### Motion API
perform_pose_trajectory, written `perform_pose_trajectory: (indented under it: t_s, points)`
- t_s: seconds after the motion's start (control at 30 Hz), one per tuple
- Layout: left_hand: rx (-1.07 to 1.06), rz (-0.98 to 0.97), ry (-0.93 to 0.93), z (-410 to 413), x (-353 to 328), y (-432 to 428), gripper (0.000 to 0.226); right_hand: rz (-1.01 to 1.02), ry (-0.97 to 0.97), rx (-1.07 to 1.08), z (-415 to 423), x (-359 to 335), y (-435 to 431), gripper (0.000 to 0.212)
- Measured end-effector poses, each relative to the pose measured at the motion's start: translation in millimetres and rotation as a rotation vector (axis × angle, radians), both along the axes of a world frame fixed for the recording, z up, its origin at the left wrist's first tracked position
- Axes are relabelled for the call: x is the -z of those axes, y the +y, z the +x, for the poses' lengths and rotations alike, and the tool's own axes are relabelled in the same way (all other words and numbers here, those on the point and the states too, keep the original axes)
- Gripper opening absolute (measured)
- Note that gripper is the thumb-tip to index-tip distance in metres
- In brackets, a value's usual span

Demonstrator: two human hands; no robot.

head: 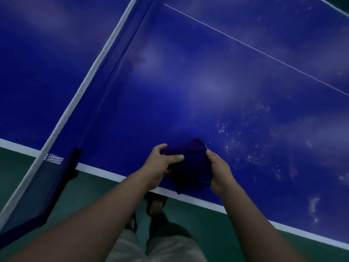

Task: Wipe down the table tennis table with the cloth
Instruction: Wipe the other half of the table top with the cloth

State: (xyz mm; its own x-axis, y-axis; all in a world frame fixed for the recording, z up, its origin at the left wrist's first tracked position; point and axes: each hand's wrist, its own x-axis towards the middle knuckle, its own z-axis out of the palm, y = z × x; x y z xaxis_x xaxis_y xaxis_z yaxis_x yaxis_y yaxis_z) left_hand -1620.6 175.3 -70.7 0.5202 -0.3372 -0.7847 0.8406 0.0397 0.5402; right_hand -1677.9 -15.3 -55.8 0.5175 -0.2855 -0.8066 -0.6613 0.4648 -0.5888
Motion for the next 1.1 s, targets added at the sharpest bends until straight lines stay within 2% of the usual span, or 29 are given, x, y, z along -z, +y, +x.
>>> perform_pose_trajectory:
  t_s: [0.03, 0.1, 0.2, 0.27, 0.33, 0.4, 0.47, 0.53, 0.57, 0.67, 0.73, 0.8, 0.9, 0.97, 1.03, 1.1]
  points:
    - [-0.037, -0.043, 0.031, 3, -3, 1, 0.066, 0.056, -0.013, -0.058, 0, -4, -6, 0.034]
    - [-0.021, -0.043, -0.043, 12, -11, 8, 0.058, 0.022, -0.049, -0.188, 4, -12, -16, 0.041]
    - [0.086, 0.079, -0.283, 32, -28, 13, 0.042, -0.119, -0.161, -0.213, 20, -32, -35, 0.045]
    - [0.082, 0.103, -0.447, 47, -39, 13, 0.036, -0.183, -0.285, -0.26, 28, -48, -39, 0.055]
    - [0.097, 0.102, -0.555, 59, -46, 17, 0.039, -0.366, -0.458, -0.378, 26, -64, -33, 0.059]
    - [0.147, 0.161, -0.6, 66, -43, 27, 0.045, -0.664, -0.667, -0.585, 12, -65, -23, 0.046]
    - [0.233, 0.474, -0.705, 65, -28, 44, 0.048, -0.86, -0.741, -0.955, -5, -52, -10, 0.041]
    - [0.376, 0.841, -0.834, 55, -3, 62, 0.044, -0.86, -0.641, -1.375, -26, -30, 2, 0.042]
    - [0.459, 0.966, -0.863, 49, 10, 71, 0.045, -0.911, -0.624, -1.443, -35, -16, 7, 0.041]
    - [0.64, 1.143, -0.877, 34, 42, 88, 0.054, -1.117, -0.538, -1.369, -35, 16, 25, 0.051]
    - [0.676, 1.192, -0.912, 30, 54, 90, 0.058, -1.167, -0.421, -1.433, -17, 35, 41, 0.065]
    - [0.682, 1.234, -0.944, 27, 56, 86, 0.062, -1.229, -0.423, -1.51, 2, 52, 54, 0.071]
    - [0.633, 1.262, -0.985, 29, 57, 85, 0.06, -1.341, -0.52, -1.522, 44, 58, 59, 0.069]
    - [0.618, 1.261, -1.037, 35, 55, 88, 0.056, -1.386, -0.484, -1.448, 62, 58, 60, 0.064]
    - [0.637, 1.243, -1.128, 46, 53, 95, 0.054, -1.383, -0.442, -1.398, 54, 59, 69, 0.063]
    - [0.68, 1.225, -1.214, 65, 51, 103, 0.056, -1.382, -0.498, -1.445, 21, 61, 85, 0.064]
